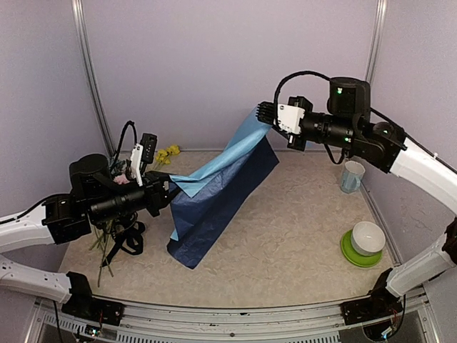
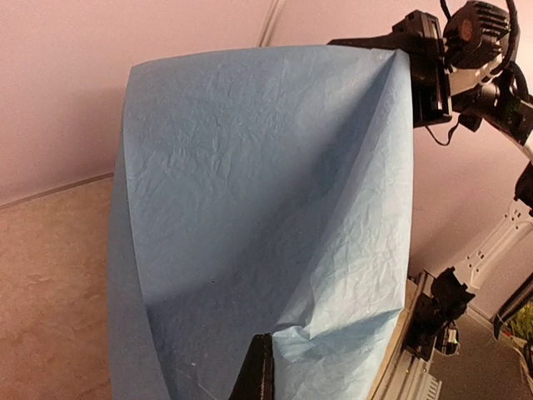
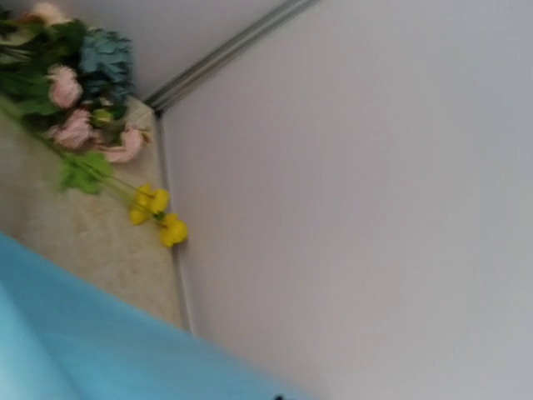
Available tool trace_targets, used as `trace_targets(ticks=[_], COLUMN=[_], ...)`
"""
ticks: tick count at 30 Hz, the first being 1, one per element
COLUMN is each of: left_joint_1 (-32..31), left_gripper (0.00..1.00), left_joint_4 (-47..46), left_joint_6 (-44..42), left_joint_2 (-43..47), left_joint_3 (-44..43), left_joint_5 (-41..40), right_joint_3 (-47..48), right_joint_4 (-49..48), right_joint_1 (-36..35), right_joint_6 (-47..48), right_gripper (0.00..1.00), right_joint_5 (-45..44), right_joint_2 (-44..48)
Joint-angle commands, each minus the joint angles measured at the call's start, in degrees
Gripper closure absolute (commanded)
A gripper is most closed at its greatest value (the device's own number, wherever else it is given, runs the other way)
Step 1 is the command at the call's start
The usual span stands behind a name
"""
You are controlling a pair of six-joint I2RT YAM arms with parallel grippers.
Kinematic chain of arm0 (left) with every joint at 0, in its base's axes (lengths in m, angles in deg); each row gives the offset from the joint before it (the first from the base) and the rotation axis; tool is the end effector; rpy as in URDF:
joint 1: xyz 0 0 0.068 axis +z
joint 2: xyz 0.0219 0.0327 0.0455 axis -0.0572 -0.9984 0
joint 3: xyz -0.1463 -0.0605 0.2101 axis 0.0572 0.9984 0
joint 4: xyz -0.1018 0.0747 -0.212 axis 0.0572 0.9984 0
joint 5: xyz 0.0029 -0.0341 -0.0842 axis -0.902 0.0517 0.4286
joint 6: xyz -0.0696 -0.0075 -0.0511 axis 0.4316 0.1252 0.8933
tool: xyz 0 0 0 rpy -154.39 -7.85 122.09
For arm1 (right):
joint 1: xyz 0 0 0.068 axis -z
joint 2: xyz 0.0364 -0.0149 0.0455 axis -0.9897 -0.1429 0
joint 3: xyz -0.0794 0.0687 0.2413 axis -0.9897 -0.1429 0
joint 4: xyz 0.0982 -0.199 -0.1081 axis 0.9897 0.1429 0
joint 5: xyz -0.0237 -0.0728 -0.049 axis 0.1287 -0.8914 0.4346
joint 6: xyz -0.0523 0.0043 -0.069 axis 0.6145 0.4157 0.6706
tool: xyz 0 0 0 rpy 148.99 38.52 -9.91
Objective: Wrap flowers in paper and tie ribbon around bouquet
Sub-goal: Unfold the folded wrapping paper at the center of the board.
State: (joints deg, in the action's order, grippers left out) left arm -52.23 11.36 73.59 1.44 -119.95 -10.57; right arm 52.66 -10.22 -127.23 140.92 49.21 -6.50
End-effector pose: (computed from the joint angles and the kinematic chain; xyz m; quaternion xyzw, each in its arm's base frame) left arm 0.1484 -0.2113 0.3259 0.2218 0.7052 -0.3966 0.5442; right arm 0.2323 0.2499 0.4190 -0.6006 0.4550 -0.0001 0.6574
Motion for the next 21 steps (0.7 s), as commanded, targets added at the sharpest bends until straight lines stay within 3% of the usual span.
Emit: trace_targets(ticks=[1, 6, 13, 18, 21], left_joint_1=[-4.1, -6.3, -5.2, 1.3, 6.9], left_gripper=[1.0, 1.0, 1.0, 1.0, 1.0], left_joint_4=[0.2, -3.1, -3.8, -2.0, -2.7], left_joint_6=[-3.9, -5.2, -0.7, 9.7, 15.3], left_joint_2=[-0.5, 1.1, 1.0, -2.9, -4.2], left_joint_3=[-1.7, -0.8, -1.8, -3.4, -1.3], left_joint_5=[5.9, 10.9, 7.8, 7.7, 10.4], right_joint_3=[3.6, 9.9, 17.9, 16.1, 18.1], right_joint_4=[12.8, 20.0, 25.5, 21.0, 23.1], right_joint_1=[-5.5, -10.2, -12.5, -11.0, -7.8], right_joint_6=[3.5, 2.6, 1.5, 6.2, 6.4], right_gripper=[1.0, 1.0, 1.0, 1.0, 1.0], right_joint_5=[-4.7, -12.8, -16.6, -17.9, -16.1], right_joint_2=[4.6, 5.6, 3.1, -0.6, -5.6])
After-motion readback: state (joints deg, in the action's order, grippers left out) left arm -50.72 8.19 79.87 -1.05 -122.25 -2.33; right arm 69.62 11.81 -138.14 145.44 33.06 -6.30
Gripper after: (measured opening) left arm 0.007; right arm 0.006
